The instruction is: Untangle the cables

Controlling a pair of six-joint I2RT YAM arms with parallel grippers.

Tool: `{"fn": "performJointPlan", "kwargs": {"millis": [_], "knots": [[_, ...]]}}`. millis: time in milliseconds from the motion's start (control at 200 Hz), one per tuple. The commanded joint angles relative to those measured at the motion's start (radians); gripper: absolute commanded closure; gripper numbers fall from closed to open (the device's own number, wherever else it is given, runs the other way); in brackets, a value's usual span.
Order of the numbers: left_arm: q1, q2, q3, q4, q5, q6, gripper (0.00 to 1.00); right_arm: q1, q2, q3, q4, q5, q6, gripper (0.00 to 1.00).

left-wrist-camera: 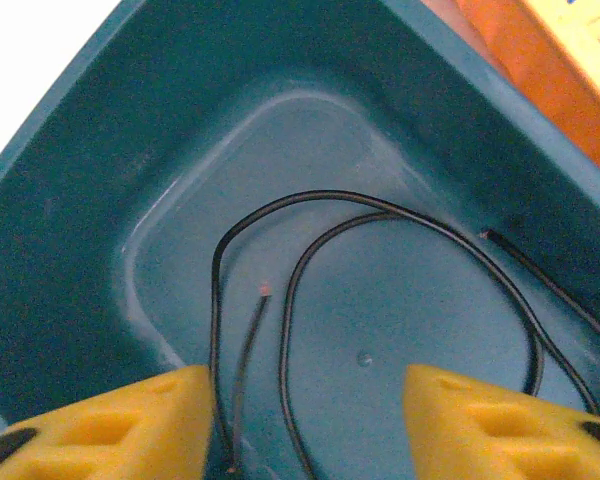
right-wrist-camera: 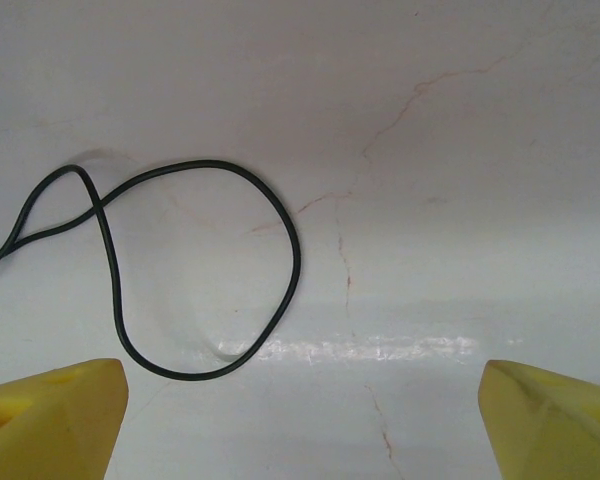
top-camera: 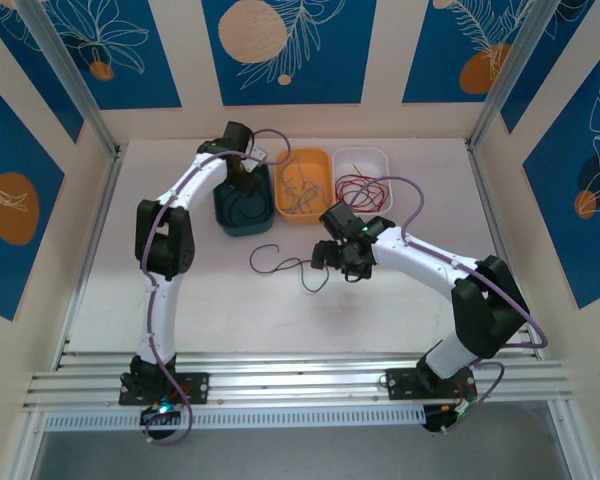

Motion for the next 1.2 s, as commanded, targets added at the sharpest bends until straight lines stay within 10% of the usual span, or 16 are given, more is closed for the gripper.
{"fn": "performJointPlan", "kwargs": {"millis": [0, 485, 1195], "knots": [[0.013, -0.019, -0.012, 0.008, 0.016, -0.004, 0.41, 0.005, -0.023, 0.009, -0.021, 0.019, 0.010, 0.09], [0.011, -0.315, -0.159, 0.038, 0.068, -0.190, 0.00, 0.008, 0.011, 0.012, -0.020, 0.009, 0.007, 0.09], [-0.017, -1.194, -1.148, 0.423, 0.109, -0.619, 0.00, -0.001, 0.268, 0.141, -0.102, 0.102, 0.069, 0.09]]}}
